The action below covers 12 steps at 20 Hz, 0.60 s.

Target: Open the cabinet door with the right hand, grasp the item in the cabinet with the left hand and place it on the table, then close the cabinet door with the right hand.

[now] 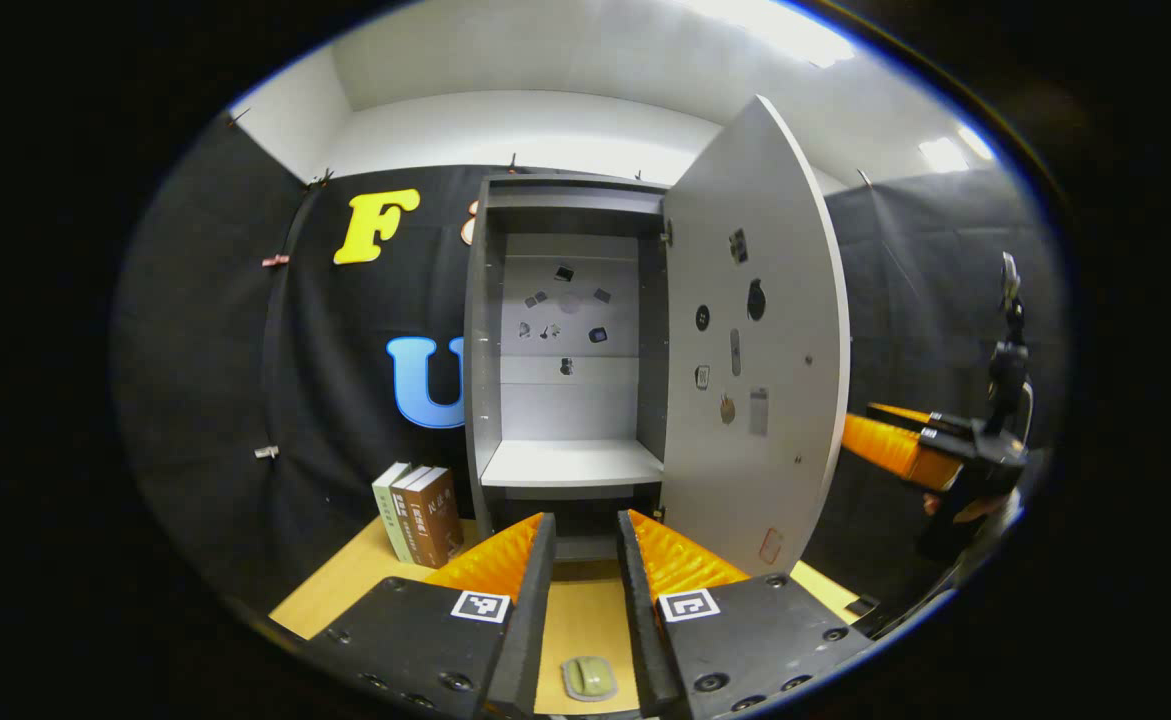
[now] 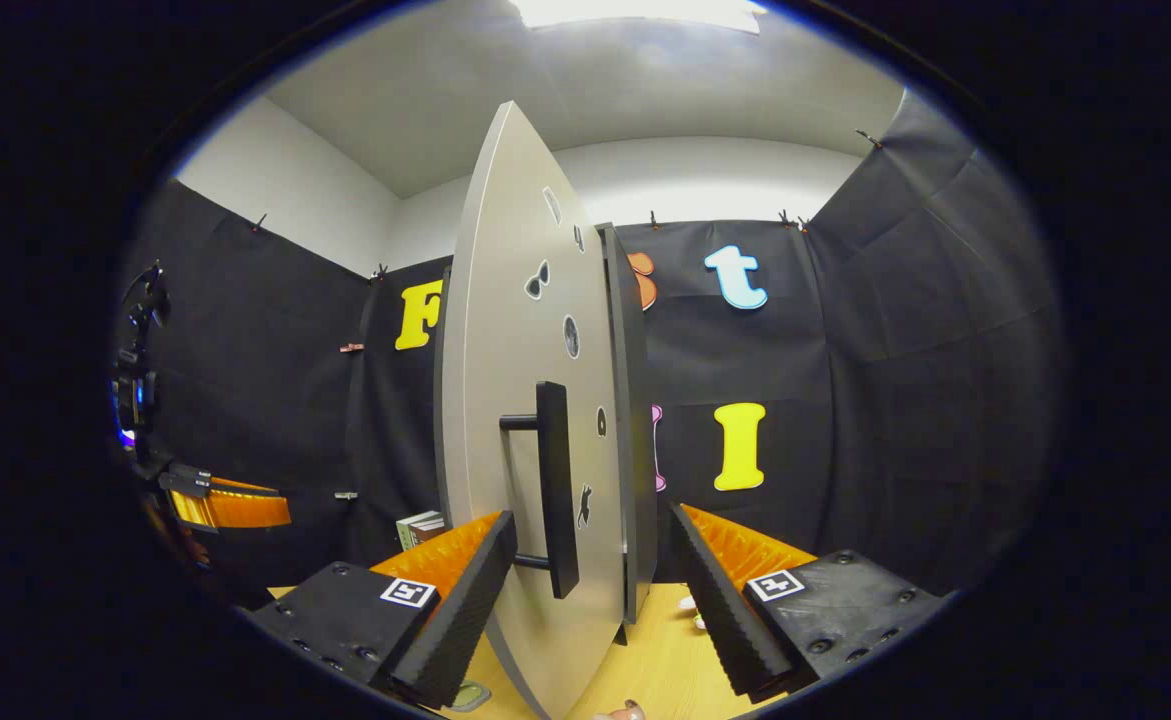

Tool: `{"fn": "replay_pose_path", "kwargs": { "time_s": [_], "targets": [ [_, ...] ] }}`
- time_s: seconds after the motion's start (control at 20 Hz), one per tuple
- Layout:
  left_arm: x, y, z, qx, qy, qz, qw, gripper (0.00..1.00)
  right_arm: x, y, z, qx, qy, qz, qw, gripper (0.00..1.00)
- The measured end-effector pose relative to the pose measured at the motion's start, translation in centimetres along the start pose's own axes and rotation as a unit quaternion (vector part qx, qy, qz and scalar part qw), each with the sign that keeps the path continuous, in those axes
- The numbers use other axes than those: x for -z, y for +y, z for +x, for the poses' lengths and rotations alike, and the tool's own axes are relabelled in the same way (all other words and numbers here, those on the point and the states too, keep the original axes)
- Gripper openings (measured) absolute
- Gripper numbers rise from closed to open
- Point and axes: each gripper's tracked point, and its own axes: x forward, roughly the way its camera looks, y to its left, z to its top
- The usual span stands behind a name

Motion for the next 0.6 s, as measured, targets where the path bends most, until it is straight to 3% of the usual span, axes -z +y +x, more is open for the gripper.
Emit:
{"fn": "replay_pose_path", "kwargs": {
  "time_s": [0.25,0.6],
  "targets": [
    [-0.6,3.1,0.6,-0.009,-0.001,0.014,1.000,0.40,0.4,1.6,1.0,0.002,0.006,-0.012,1.000,0.96],
    [-0.1,9.1,3.9,0.053,0.013,0.014,0.998,0.41,1.4,6.6,2.4,0.067,0.000,-0.013,0.998,0.96]
  ]
}}
